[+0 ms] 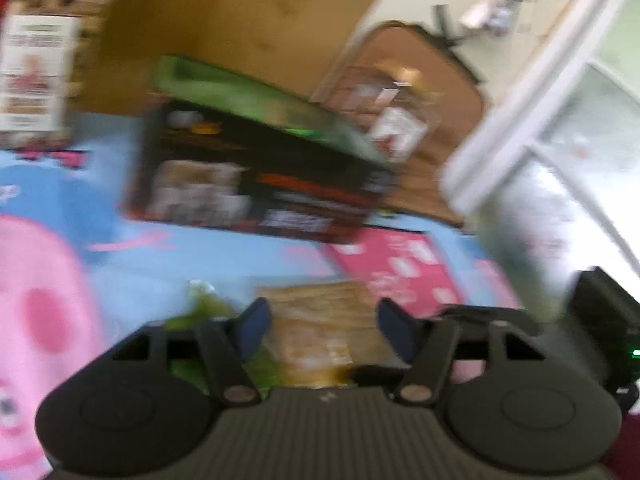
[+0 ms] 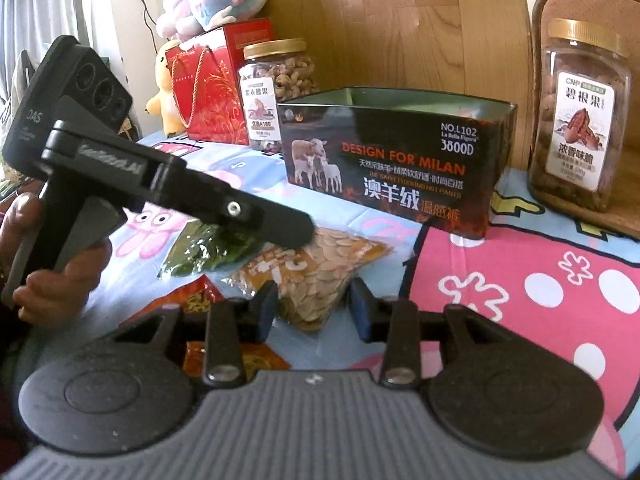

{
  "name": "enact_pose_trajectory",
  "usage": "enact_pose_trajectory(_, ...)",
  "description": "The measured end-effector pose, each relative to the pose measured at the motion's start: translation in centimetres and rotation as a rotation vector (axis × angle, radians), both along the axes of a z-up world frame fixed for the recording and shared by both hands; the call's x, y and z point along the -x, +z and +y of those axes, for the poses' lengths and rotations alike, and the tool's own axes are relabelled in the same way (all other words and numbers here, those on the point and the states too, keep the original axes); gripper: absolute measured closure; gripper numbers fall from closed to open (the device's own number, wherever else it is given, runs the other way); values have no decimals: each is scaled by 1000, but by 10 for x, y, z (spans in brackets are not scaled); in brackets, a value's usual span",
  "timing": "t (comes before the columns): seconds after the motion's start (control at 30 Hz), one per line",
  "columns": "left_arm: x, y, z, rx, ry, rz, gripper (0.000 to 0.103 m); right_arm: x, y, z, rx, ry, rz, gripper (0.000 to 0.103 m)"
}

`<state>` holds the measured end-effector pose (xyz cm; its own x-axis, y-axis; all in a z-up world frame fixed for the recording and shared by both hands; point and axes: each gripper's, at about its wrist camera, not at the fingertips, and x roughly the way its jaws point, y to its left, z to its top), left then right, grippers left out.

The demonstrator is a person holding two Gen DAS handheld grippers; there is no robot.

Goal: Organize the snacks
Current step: 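Grasp the pale seed snack bag with the left gripper, then carry the seed bag into the black tin box and release it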

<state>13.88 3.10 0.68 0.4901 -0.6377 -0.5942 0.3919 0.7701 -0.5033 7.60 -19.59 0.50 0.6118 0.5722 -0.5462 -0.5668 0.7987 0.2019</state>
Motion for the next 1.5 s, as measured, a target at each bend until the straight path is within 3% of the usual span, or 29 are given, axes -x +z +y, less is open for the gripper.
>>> enact_pose_trajectory(0.07,1,1,9,-33,39,-5,38,3,0,2,3,-8,-2,60)
enact_pose_trajectory(0.13,-1,1,17,5,55,36,33,4,1,4,8,-10,-5,60)
enact_pose_trajectory(0.23,-5,2,9,85,-17,64,22,5,1,5,14,-6,-10,58)
enact_pose_trajectory(0.37,6,2,-24,50,-109,3,17,5,1,7,22,3,-18,62)
enact_pose_trajectory(0.4,9,2,-28,81,-144,4,21,4,1,6,23,8,-21,64)
enact_pose_trajectory(0.47,8,-1,-32,203,-236,76,46,5,1,6,18,3,-25,68)
enact_pose_trajectory(0.5,7,-3,-35,235,-255,102,50,5,2,6,14,3,-28,69)
enact_pose_trajectory(0.6,9,0,-35,205,-239,84,53,5,1,10,17,14,-27,70)
enact_pose_trajectory(0.7,8,4,-21,182,-161,74,46,5,1,9,4,6,-26,73)
enact_pose_trajectory(0.87,8,7,1,79,-17,61,18,9,2,9,4,-25,-32,75)
enact_pose_trajectory(0.93,5,4,7,48,19,81,2,13,3,9,4,-50,-32,76)
enact_pose_trajectory(1.07,5,-1,5,72,-4,89,0,27,6,7,-3,-99,-52,80)
enact_pose_trajectory(1.17,3,-2,-2,79,-31,86,0,25,4,-3,-118,-122,56,82)
enact_pose_trajectory(1.33,8,-2,4,132,-12,133,3,17,-13,-31,-397,-218,279,89)
enact_pose_trajectory(1.4,12,-2,8,161,-6,152,8,16,-17,-42,-499,-248,326,91)
enact_pose_trajectory(1.5,17,-6,14,215,-1,193,10,18,-18,-47,-523,-275,342,91)
